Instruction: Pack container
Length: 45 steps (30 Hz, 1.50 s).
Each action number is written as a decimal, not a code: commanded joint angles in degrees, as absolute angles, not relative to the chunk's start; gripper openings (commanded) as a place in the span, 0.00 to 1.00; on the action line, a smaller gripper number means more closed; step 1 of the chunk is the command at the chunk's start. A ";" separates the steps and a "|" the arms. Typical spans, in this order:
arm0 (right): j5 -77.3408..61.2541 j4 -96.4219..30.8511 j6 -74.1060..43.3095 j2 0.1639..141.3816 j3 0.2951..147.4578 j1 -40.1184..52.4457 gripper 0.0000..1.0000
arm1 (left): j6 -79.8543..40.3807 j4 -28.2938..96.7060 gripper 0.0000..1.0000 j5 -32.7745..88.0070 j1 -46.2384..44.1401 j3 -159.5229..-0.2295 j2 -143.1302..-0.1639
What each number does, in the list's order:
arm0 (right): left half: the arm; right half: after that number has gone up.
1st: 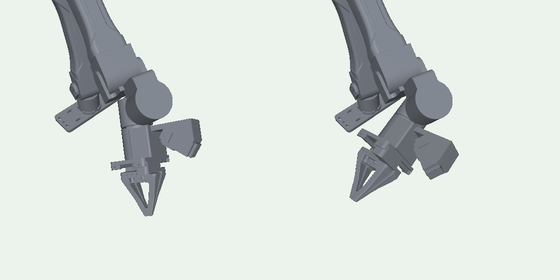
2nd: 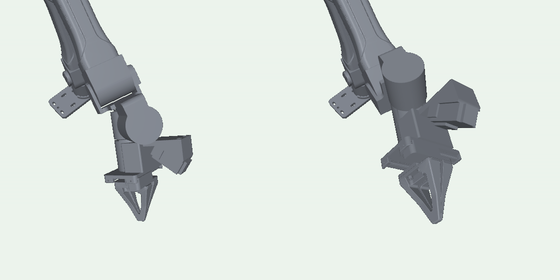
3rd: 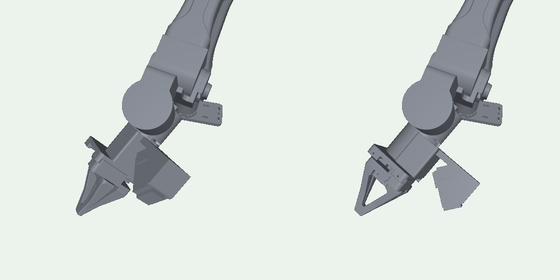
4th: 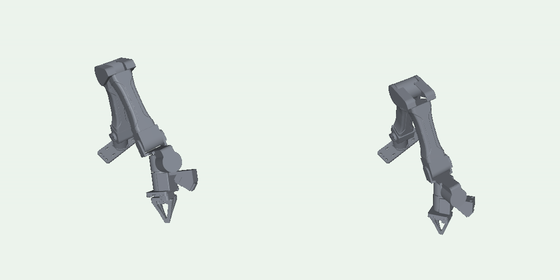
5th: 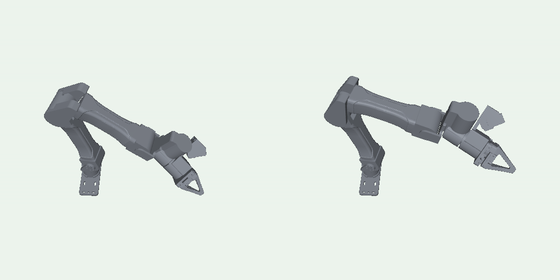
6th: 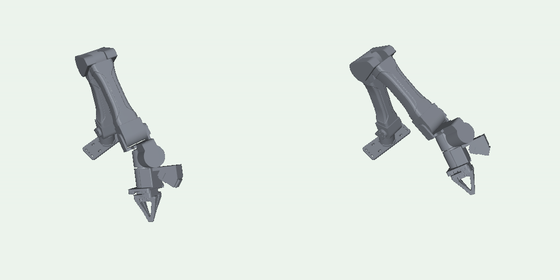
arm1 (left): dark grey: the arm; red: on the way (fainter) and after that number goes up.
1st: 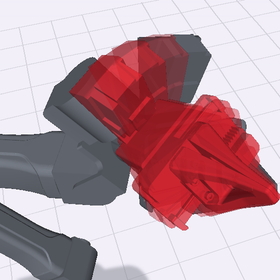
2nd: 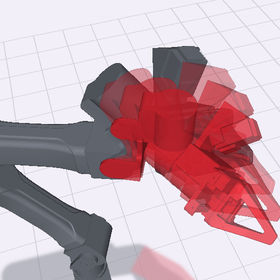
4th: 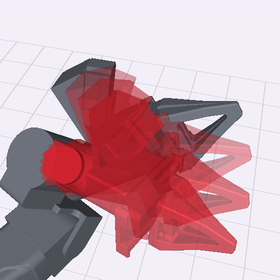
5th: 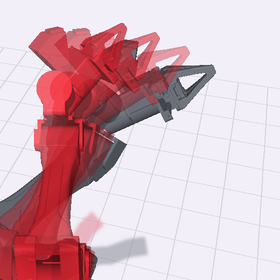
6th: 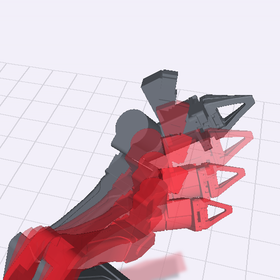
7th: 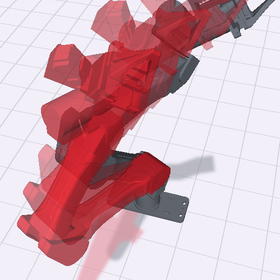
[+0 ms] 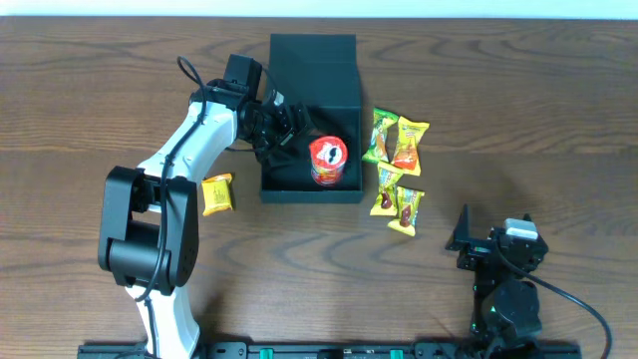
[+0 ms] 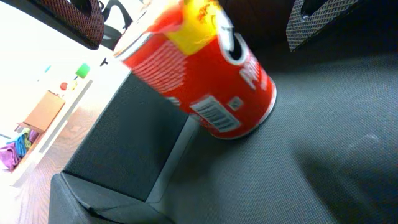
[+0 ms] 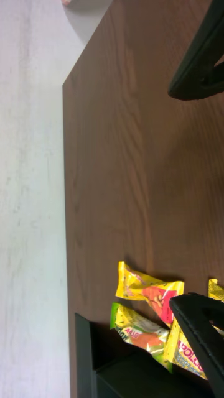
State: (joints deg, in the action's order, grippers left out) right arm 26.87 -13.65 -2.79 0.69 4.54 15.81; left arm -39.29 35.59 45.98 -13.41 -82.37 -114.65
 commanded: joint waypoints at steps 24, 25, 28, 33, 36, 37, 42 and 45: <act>27.62 -14.11 -2.94 0.49 4.60 15.62 0.99 | -5.87 48.49 0.95 15.20 -25.65 -109.08 -114.93; 27.62 -14.11 -2.94 0.49 4.60 15.62 0.99 | -4.62 49.04 0.95 11.60 -27.53 -109.73 -114.93; 27.62 -14.11 -2.94 0.49 4.58 15.62 0.99 | -3.60 50.06 0.95 4.03 -31.88 -109.86 -115.07; 27.62 -14.11 -2.94 0.49 4.60 15.62 0.99 | -3.79 54.00 0.95 -3.44 -35.40 -109.82 -116.40; 27.62 -14.11 -2.94 0.49 4.60 15.62 0.99 | -1.23 55.33 0.95 -5.76 -35.94 -109.73 -116.90; 27.62 -14.11 -2.94 0.49 4.60 15.62 0.99 | -0.21 55.48 0.95 -6.02 -36.01 -109.58 -116.90; 27.62 -14.11 -2.94 0.49 4.58 15.62 0.99 | 7.44 55.59 1.00 -6.44 -36.14 -106.65 -116.92; 27.62 -14.11 -2.94 0.49 4.60 15.62 0.99 | 8.86 55.22 0.99 -6.55 -36.16 -104.86 -116.92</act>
